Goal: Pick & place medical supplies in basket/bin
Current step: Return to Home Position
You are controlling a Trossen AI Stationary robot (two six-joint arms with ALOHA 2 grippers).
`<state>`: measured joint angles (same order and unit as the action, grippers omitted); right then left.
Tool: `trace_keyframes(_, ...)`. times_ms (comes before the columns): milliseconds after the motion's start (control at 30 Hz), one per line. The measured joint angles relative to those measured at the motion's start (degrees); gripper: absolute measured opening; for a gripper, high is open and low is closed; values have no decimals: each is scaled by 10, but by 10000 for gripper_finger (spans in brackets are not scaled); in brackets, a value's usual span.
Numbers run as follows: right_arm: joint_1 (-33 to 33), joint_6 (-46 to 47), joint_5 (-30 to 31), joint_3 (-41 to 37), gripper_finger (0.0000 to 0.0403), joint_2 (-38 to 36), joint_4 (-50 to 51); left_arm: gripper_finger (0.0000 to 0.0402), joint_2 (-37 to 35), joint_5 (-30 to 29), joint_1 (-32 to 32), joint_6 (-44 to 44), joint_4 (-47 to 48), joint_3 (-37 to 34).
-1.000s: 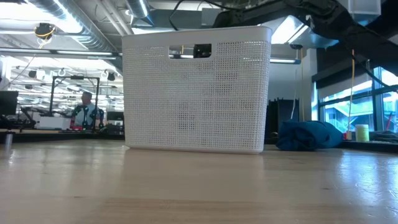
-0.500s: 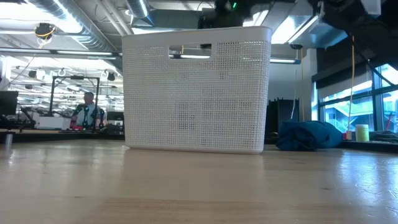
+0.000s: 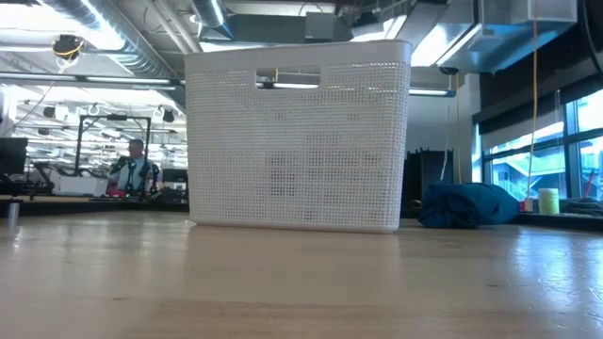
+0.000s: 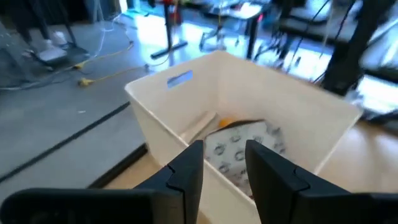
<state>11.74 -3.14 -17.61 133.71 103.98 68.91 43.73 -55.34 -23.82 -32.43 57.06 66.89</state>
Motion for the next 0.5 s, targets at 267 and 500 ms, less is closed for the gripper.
trace_keyframes(267, -107, 30, 21, -2, 189, -30, -50, 114, -158, 157, -22, 90, -236, -197)
trace_keyframes(500, -184, 93, 116, -166, 189, -49, -175, 113, -266, 271, -24, 184, -405, -299)
